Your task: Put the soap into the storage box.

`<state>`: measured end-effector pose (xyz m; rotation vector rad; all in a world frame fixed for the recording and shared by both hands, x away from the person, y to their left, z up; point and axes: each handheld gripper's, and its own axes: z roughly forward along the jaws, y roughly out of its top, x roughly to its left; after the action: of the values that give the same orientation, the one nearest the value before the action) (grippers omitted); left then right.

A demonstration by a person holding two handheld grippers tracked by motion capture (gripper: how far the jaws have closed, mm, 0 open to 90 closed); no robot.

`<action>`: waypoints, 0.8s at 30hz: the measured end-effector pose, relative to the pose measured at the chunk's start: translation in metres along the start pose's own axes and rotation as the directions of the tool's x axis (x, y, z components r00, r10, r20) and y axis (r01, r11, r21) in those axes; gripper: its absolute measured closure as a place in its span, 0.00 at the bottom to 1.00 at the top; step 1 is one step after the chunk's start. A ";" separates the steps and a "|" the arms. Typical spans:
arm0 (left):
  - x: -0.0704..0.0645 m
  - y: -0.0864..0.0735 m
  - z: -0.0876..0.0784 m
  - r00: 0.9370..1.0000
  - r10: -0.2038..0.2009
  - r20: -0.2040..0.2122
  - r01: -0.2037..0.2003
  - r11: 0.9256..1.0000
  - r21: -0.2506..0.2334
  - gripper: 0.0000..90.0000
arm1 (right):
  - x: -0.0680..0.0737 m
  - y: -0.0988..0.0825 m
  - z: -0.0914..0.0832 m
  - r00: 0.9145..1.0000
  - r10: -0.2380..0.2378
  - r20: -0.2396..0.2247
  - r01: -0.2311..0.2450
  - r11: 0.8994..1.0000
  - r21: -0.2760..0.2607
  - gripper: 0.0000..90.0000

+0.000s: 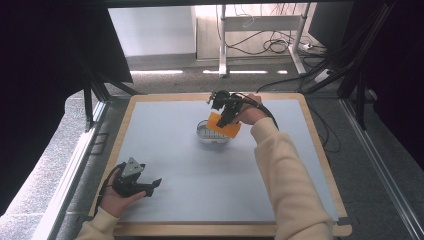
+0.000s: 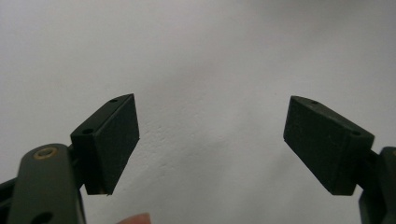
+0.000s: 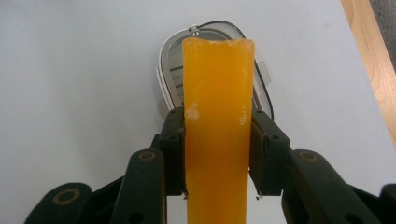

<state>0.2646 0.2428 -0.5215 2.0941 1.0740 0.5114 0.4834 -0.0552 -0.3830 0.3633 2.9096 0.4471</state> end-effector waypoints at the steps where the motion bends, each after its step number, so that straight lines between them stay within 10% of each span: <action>1: 0.000 0.000 0.000 1.000 0.000 0.000 0.000 1.000 0.000 0.20 | -0.001 0.001 0.001 1.000 -0.009 0.004 0.009 1.000 0.000 0.69; 24: 0.001 0.000 -0.001 1.000 -0.002 0.003 0.002 1.000 -0.003 0.20 | -0.014 0.029 0.016 0.996 -0.084 -0.012 0.085 0.996 0.022 0.70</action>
<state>0.2649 0.2441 -0.5209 2.0905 1.0729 0.5086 0.5060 -0.0274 -0.3875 0.2404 2.9291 0.4054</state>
